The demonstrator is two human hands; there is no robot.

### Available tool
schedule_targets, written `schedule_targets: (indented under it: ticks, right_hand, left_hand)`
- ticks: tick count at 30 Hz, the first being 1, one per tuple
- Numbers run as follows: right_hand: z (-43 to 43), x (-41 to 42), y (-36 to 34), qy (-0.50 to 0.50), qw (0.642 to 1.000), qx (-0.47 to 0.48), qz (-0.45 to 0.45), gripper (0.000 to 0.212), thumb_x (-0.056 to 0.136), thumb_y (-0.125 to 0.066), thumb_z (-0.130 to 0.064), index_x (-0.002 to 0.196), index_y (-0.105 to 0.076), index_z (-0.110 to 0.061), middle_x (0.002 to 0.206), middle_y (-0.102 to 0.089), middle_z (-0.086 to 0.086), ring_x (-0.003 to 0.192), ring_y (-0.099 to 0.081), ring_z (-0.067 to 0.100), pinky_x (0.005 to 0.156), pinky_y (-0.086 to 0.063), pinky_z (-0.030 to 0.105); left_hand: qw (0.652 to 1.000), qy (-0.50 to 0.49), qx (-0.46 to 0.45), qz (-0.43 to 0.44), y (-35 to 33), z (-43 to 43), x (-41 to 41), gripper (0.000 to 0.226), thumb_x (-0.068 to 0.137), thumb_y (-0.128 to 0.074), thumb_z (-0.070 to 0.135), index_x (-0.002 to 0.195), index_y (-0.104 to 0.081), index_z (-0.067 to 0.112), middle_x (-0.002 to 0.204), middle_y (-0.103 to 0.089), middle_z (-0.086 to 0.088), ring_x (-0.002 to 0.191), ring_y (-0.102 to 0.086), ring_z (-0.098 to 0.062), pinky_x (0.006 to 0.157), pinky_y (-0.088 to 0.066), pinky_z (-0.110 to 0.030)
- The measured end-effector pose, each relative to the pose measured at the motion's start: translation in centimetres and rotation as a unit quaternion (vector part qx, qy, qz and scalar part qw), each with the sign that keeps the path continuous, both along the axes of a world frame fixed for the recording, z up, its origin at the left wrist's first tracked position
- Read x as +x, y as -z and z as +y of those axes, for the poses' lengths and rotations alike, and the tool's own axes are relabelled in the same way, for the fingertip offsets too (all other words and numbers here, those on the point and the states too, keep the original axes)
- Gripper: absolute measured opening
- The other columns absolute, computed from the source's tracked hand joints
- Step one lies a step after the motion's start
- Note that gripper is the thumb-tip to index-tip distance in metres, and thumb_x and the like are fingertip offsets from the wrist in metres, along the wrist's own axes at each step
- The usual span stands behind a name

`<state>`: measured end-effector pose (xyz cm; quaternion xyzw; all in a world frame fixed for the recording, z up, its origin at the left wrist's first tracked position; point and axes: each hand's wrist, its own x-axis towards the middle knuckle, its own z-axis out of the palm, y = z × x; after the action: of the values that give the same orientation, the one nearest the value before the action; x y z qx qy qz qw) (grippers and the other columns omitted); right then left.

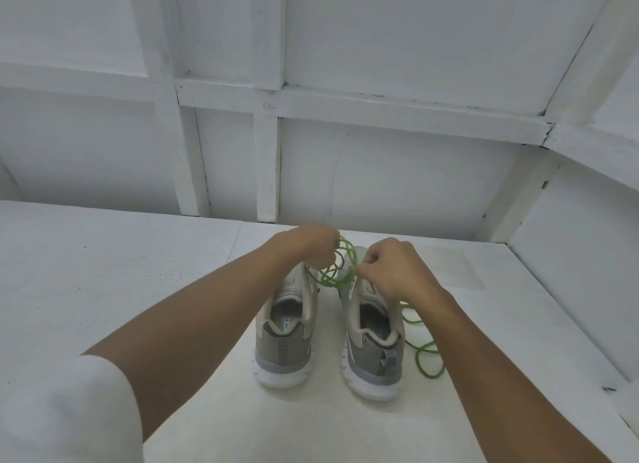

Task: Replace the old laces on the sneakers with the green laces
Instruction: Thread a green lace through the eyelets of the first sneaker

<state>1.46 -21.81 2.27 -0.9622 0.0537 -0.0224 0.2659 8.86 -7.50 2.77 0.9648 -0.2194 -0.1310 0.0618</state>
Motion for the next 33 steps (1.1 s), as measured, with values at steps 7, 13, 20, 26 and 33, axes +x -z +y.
schedule_targets:
  ticks: [7,13,20,26,33]
  right_hand:
    - [1.9,2.1,-0.5,-0.028,0.997,-0.04,0.06,0.021,0.077,-0.071,-0.02,0.081,-0.071,0.001,0.069,-0.063,0.008,0.058,-0.051,0.022,0.056,-0.042,0.028]
    - [2.1,2.9,-2.1,-0.054,0.993,-0.029,0.105,0.03,0.091,-0.062,-0.034,0.079,-0.071,-0.009,0.069,-0.061,0.001,0.064,-0.053,0.016,0.058,-0.04,0.026]
    - [1.4,2.5,-4.3,-0.074,0.992,0.04,0.094,0.031,0.091,-0.061,-0.038,0.087,-0.075,-0.011,0.078,-0.057,0.004,0.066,-0.046,0.017,0.056,-0.036,0.025]
    - [-1.8,1.6,-3.2,-0.017,0.991,0.111,0.072,0.051,0.079,-0.069,-0.058,0.106,-0.065,-0.015,0.107,-0.063,0.0,0.09,-0.058,0.015,0.065,-0.043,0.026]
    - [-4.8,-0.9,4.1,0.014,0.987,0.134,0.086,0.071,0.087,-0.067,-0.044,0.147,-0.038,-0.02,0.15,-0.041,-0.001,0.132,-0.044,0.019,0.106,-0.039,0.036]
  left_hand:
    - [0.999,-0.015,-0.023,-0.016,-1.7,2.6,0.9,0.06,0.092,-0.055,0.02,0.146,-0.03,0.01,0.141,-0.043,-0.013,0.126,-0.046,-0.03,0.102,-0.043,-0.041]
    - [0.984,-0.009,-0.169,-0.05,-0.2,4.1,-0.5,0.025,0.089,-0.059,0.016,0.111,-0.069,0.021,0.101,-0.066,0.004,0.095,-0.058,-0.014,0.081,-0.046,-0.024]
    - [0.967,0.02,-0.254,0.003,0.4,3.6,-1.1,0.023,0.091,-0.064,0.035,0.111,-0.071,0.025,0.076,-0.061,0.019,0.074,-0.055,0.003,0.062,-0.037,-0.013]
    - [0.959,-0.031,-0.281,-0.01,0.8,4.1,-1.0,0.019,0.091,-0.064,0.032,0.102,-0.074,0.019,0.092,-0.07,0.006,0.088,-0.063,-0.011,0.073,-0.048,-0.023]
    - [0.945,-0.067,-0.322,-0.007,1.4,4.0,-0.9,0.011,0.089,-0.065,0.026,0.097,-0.068,0.019,0.078,-0.066,0.009,0.071,-0.061,-0.013,0.056,-0.04,-0.021]
